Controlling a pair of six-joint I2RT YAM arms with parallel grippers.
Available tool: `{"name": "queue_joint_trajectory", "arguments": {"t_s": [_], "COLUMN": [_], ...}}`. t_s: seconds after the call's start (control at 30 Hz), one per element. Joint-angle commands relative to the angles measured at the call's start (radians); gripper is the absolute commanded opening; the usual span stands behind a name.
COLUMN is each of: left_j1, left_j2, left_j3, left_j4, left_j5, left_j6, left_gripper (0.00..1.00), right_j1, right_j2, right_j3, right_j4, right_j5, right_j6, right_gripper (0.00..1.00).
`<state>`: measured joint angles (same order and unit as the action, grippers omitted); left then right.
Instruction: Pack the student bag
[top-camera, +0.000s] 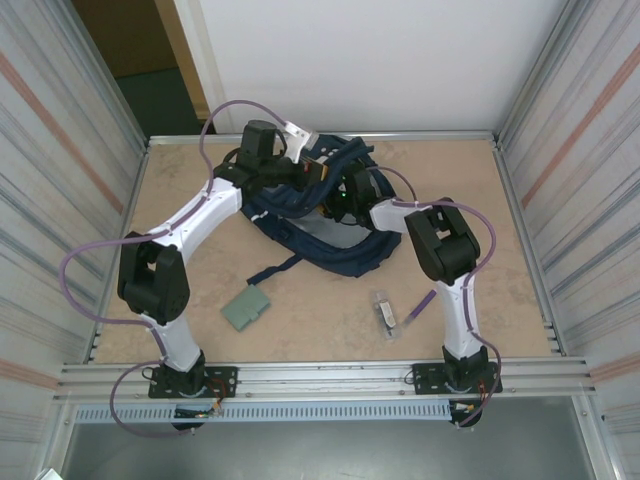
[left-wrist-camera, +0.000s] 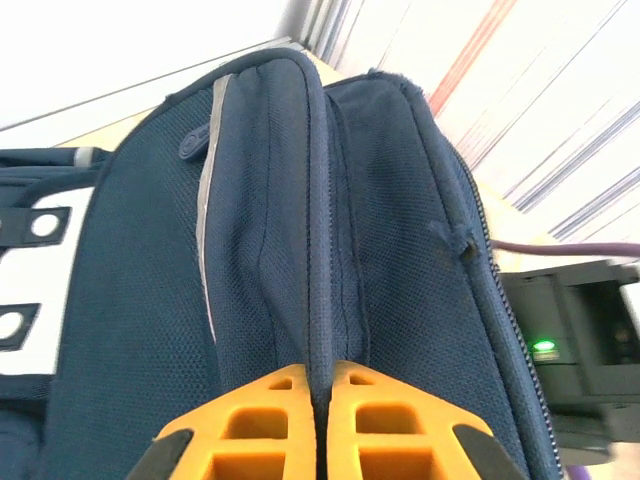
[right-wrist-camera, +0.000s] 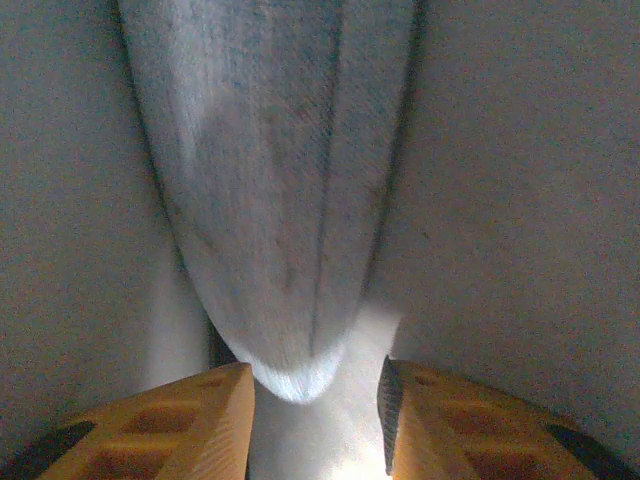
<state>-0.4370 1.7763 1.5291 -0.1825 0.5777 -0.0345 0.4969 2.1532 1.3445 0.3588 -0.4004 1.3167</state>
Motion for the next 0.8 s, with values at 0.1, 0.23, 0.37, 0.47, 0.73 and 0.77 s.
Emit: {"name": "queue_joint_trajectory", "arguments": {"t_s": [0.1, 0.23, 0.37, 0.47, 0.73, 0.77], "left_j1": [0.046, 0.055, 0.056, 0.059, 0.066, 0.066], "left_j2": [-0.004, 0.007, 0.01, 0.027, 0.048, 0.048], "left_j3": [0.0, -0.019, -0.028, -0.023, -0.05, -0.052], "left_j4": [0.002, 0.005, -0.007, -0.036, -0.011, -0.011], "left_j5": [-0.106, -0.101, -0.076, -0.053, 0.025, 0.031], "left_j6": [0.128, 0.102, 0.072, 0.061, -0.023, -0.027], "left_gripper": [0.0, 0.0, 0.0, 0.0, 0.0, 0.0], "right_j1": [-0.047, -0.075, -0.001, 0.158, 0.562, 0.584], "right_j2": [-0.279, -0.47, -0.665, -0.771, -0.625, -0.584], "right_j3": [-0.225, -0.379, -0.443, -0.489, -0.483, -0.455], "right_j4": [-0.012, -0.112, -0.392, -0.494, -0.384, -0.375], "right_j5": [-0.09, -0.142, -0.075, -0.016, -0.001, 0.008], "right_j6": [-0.202, -0.423, -0.815, -1.13, -1.836, -1.884], "right_gripper": [0.45, 0.49, 0.55, 0.6, 0.67, 0.67]}}
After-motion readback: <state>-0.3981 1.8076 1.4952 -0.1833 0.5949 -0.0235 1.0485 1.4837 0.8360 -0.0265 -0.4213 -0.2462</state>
